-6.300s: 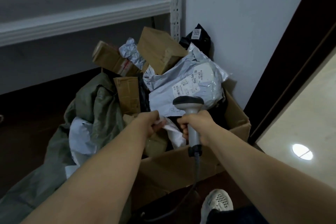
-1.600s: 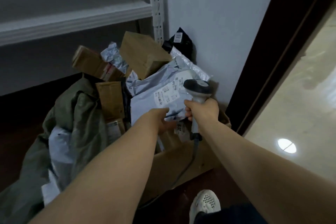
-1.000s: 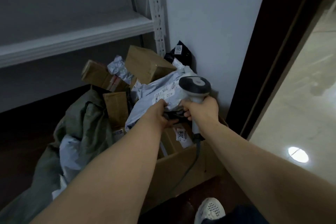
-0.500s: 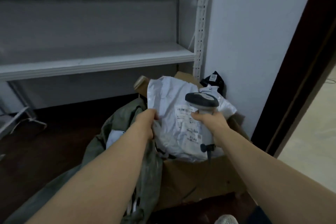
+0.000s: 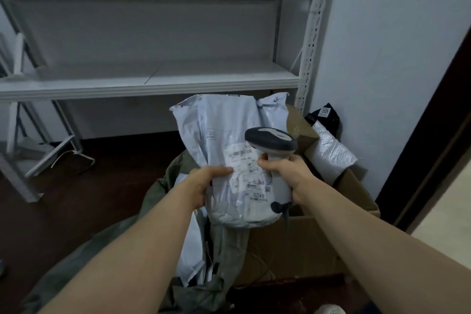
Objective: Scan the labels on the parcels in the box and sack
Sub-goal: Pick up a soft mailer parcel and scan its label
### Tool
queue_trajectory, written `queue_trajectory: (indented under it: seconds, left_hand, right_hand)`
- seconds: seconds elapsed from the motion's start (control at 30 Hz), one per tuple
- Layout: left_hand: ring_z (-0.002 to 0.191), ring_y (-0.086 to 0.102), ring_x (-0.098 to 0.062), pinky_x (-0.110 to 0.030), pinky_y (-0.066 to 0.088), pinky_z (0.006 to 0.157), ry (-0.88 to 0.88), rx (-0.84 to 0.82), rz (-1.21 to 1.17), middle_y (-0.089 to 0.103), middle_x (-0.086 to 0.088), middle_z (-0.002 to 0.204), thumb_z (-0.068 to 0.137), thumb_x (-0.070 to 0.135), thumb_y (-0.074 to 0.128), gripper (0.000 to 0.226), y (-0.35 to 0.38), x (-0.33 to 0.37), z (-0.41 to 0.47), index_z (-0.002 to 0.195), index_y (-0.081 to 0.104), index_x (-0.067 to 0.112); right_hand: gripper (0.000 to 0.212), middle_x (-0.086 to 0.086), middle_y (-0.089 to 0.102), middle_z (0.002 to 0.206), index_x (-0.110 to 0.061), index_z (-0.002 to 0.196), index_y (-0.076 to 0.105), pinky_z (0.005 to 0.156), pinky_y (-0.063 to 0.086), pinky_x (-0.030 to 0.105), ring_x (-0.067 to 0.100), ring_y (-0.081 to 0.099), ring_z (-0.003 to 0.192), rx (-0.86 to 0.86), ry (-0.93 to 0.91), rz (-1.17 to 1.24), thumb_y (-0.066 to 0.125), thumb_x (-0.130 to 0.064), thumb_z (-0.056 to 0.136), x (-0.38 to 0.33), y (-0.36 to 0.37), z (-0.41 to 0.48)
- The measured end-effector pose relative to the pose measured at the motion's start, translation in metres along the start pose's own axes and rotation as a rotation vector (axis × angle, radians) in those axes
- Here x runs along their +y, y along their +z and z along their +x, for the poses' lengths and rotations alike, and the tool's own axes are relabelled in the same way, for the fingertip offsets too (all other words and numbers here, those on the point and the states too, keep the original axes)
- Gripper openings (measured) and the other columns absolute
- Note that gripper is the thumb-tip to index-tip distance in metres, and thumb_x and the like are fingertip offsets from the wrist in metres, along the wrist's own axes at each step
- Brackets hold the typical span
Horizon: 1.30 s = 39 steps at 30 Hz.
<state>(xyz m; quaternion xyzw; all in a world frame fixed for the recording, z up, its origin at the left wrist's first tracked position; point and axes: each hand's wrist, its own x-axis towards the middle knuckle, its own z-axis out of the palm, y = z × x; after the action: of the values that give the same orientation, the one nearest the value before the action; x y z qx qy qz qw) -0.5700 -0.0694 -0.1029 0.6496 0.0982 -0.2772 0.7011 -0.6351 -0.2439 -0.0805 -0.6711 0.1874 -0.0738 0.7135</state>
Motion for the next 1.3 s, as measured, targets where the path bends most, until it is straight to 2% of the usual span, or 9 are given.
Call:
queue_trajectory:
  seconds: [0.07,0.17,0.23,0.3,0.43,0.6,0.87,1.17,1.3]
  left_hand:
    - [0.085,0.069,-0.035,-0.047,0.057,0.074,0.063,0.085,-0.030,0.072,-0.018,0.096,0.071,0.007,0.079,0.040,-0.002,0.003,0.002,0.107,0.065,-0.001]
    - [0.077,0.066,-0.031,-0.043,0.056,0.075,0.148,0.210,-0.112,0.070,-0.015,0.089,0.072,0.007,0.079,0.036,-0.005,0.014,0.003,0.103,0.064,-0.001]
    - [0.070,0.065,-0.028,-0.038,0.055,0.069,0.185,0.269,-0.151,0.068,-0.013,0.084,0.071,0.008,0.080,0.038,-0.007,0.021,0.001,0.103,0.061,-0.001]
    - [0.066,0.063,-0.025,-0.035,0.052,0.064,0.218,0.311,-0.147,0.065,-0.011,0.079,0.072,0.007,0.080,0.035,-0.011,0.026,-0.001,0.099,0.059,0.001]
    - [0.062,0.060,-0.023,-0.030,0.048,0.054,0.248,0.320,-0.153,0.062,-0.009,0.077,0.075,0.002,0.077,0.023,-0.013,0.031,-0.009,0.085,0.056,0.004]
    - [0.070,0.062,-0.025,-0.043,0.053,0.073,0.264,0.321,-0.186,0.063,-0.010,0.085,0.073,-0.001,0.076,0.044,-0.016,0.034,-0.016,0.111,0.055,0.002]
    - [0.080,0.060,-0.028,-0.039,0.050,0.075,0.284,0.350,-0.188,0.061,-0.010,0.090,0.075,-0.003,0.074,0.036,-0.016,0.035,-0.020,0.103,0.051,0.004]
    - [0.078,0.058,-0.026,-0.040,0.050,0.077,0.278,0.354,-0.177,0.059,-0.010,0.089,0.075,-0.001,0.075,0.038,-0.015,0.035,-0.020,0.104,0.050,0.004]
    - [0.069,0.056,-0.022,-0.038,0.047,0.073,0.276,0.356,-0.179,0.056,-0.007,0.079,0.077,-0.002,0.073,0.035,-0.013,0.036,-0.022,0.102,0.049,0.005]
  right_hand:
    - [0.023,0.002,0.069,0.093,-0.019,0.084,0.064,0.091,0.052,0.044,0.026,0.064,0.096,0.013,-0.046,-0.061,0.081,-0.013,0.072,-0.001,0.006,-0.001]
    - [0.042,0.002,0.068,0.108,-0.012,0.108,0.067,0.098,0.048,0.039,0.021,0.062,0.105,0.027,-0.110,-0.188,0.083,-0.019,0.070,0.000,0.011,-0.004]
    - [0.039,0.007,0.068,0.102,-0.005,0.112,0.063,0.079,0.055,0.030,0.018,0.067,0.087,-0.047,-0.112,-0.173,0.078,-0.014,0.077,-0.002,0.010,-0.007]
    - [0.022,0.012,0.065,0.080,-0.001,0.101,0.061,0.051,0.052,0.022,0.013,0.062,0.055,-0.149,-0.078,-0.160,0.072,-0.010,0.083,-0.007,0.011,-0.015]
    - [0.010,0.006,0.053,0.059,0.000,0.089,0.059,0.036,0.039,0.017,0.002,0.045,0.033,-0.162,-0.078,-0.217,0.068,-0.004,0.085,-0.013,0.015,-0.024]
    - [0.013,0.002,0.049,0.048,-0.003,0.076,0.058,0.036,0.037,0.017,0.004,0.040,0.031,-0.152,-0.093,-0.237,0.071,-0.001,0.081,-0.018,0.022,-0.028]
    - [0.014,-0.001,0.052,0.046,-0.007,0.075,0.059,0.040,0.041,0.020,0.007,0.043,0.035,-0.173,-0.132,-0.264,0.072,-0.003,0.080,-0.023,0.022,-0.031]
    - [0.015,0.003,0.052,0.050,-0.007,0.075,0.058,0.039,0.041,0.019,0.007,0.042,0.035,-0.166,-0.094,-0.275,0.072,-0.004,0.080,-0.025,0.021,-0.033]
    - [0.014,0.002,0.053,0.050,-0.007,0.077,0.059,0.039,0.041,0.019,0.007,0.043,0.036,-0.168,-0.078,-0.268,0.072,-0.005,0.080,-0.025,0.020,-0.032]
